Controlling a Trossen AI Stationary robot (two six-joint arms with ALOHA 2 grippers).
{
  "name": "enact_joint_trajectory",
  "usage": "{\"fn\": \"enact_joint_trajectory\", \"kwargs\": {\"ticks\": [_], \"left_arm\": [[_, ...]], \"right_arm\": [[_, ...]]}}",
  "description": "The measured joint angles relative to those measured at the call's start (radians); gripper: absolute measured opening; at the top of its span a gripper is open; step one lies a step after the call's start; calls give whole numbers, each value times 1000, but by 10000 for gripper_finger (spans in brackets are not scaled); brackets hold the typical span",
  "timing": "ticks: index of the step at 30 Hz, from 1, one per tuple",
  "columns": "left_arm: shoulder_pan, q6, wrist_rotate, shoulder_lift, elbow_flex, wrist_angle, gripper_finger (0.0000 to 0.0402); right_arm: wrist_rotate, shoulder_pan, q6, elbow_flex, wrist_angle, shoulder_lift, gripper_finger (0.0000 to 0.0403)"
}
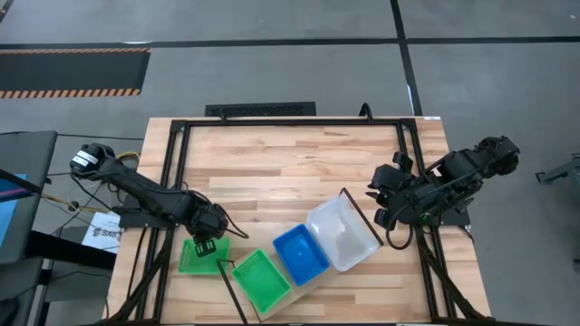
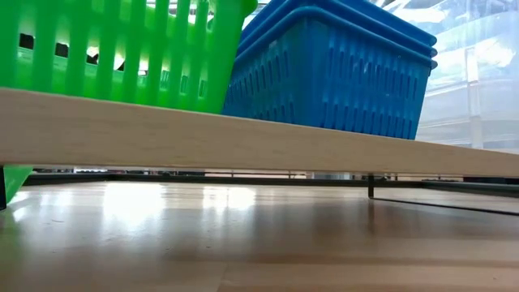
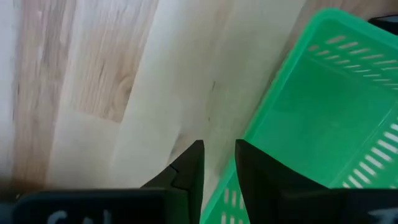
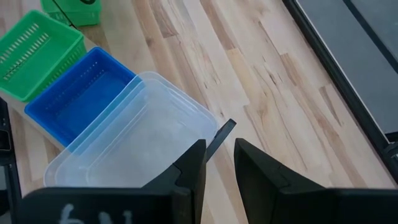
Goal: Stack baskets on shelf by color
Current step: Stack the green basket on top of the other green baskets on the shelf
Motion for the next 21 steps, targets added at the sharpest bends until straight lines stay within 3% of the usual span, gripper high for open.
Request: {"fn": "enact_joint_trajectory", "kwargs": {"ticks": [9,21], "left_arm": [[10,21,4,-8,37,-20,77],[-13,264,28,1,81,0,77]], "right_arm": [[0,0,0,0,0,0,106],[0,0,24,0,1,0,106]]}}
